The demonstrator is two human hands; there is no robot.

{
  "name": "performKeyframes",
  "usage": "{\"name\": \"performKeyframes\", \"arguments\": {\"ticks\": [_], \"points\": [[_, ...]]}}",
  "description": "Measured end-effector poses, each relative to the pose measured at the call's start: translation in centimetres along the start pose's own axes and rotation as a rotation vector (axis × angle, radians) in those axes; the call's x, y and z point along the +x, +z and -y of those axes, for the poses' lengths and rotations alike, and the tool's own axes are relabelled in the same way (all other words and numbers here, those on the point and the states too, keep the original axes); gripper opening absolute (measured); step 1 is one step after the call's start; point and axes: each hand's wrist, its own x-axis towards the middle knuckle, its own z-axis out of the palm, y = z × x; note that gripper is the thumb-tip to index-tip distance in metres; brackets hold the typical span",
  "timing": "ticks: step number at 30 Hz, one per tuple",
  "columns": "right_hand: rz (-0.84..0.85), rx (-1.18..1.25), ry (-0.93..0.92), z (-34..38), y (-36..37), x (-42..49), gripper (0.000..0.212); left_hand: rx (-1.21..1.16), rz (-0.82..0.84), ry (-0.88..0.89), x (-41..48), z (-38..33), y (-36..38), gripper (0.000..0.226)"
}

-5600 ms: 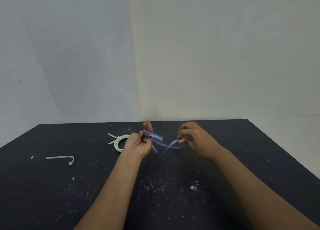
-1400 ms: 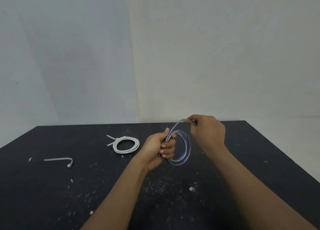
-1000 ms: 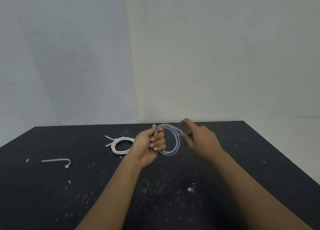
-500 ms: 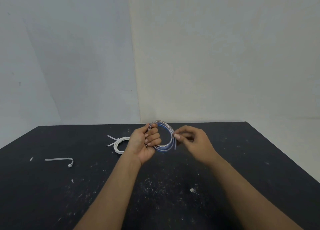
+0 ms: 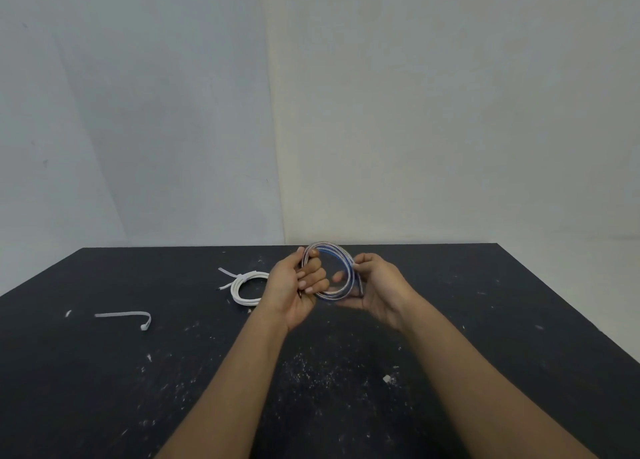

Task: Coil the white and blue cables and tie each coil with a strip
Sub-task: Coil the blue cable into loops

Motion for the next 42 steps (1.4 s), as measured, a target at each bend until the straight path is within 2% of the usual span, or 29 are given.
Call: {"name": "performKeyframes", "arguments": {"ticks": [4, 7, 9, 11, 14, 18, 23, 26, 31, 35, 38, 40, 42], "points": [[-0.116, 0.084, 0.036, -0.9, 1.1, 0.8, 0.032, 0.011, 0.029, -0.010, 0.2, 0.6, 0.3, 0.041], [-0.136, 0.293, 0.073, -1.6, 1.4, 1.3, 0.044, 0.027, -0.043, 0.011, 0.4, 0.7, 0.2, 0.043], [-0.063, 0.279, 0.123, -1.5, 0.8, 1.3, 0.040, 0.139, -0.124, 0.046, 0.4, 0.4, -0.2, 0.046], [0.018, 0.127, 0.158, -1.3, 0.1, 1.1, 0.036, 0.238, -0.164, 0.041, 0.4, -0.2, -0.6, 0.046], [0.061, -0.069, 0.111, -0.7, 0.0, 1.0, 0.032, 0.272, -0.175, -0.006, 0.3, -0.9, -1.0, 0.043], [-0.046, 0.096, -0.036, -0.9, 1.4, 1.7, 0.032, 0.278, -0.157, 0.008, 0.3, -0.8, -0.9, 0.041], [-0.059, 0.250, 0.082, -1.6, 2.1, 2.4, 0.029, 0.348, -0.150, 0.009, 0.2, -0.5, -1.3, 0.042], [-0.115, 0.194, 0.025, -2.1, 2.4, 2.7, 0.024, 0.257, -0.116, -0.036, 0.0, -0.7, -1.7, 0.041], [-0.273, 0.305, -0.108, -2.5, 3.5, 3.5, 0.020, -0.056, -0.048, -0.033, -0.1, 0.2, -1.5, 0.039], [-0.361, 0.384, -0.150, -2.7, 3.6, 3.9, 0.018, -0.063, -0.075, -0.042, 0.0, 0.7, -1.3, 0.042], [-0.220, 0.371, -0.057, -2.5, 3.3, 3.8, 0.023, 0.067, -0.165, 0.007, 0.3, -0.1, -1.5, 0.042], [-0.080, 0.230, 0.061, -2.2, 3.2, 3.6, 0.027, 0.220, -0.233, 0.067, 0.4, -0.5, -1.8, 0.043], [-0.010, 0.059, 0.117, -1.6, 3.2, 3.5, 0.033, 0.364, -0.240, 0.079, 0.3, -0.7, -2.2, 0.042]]}}
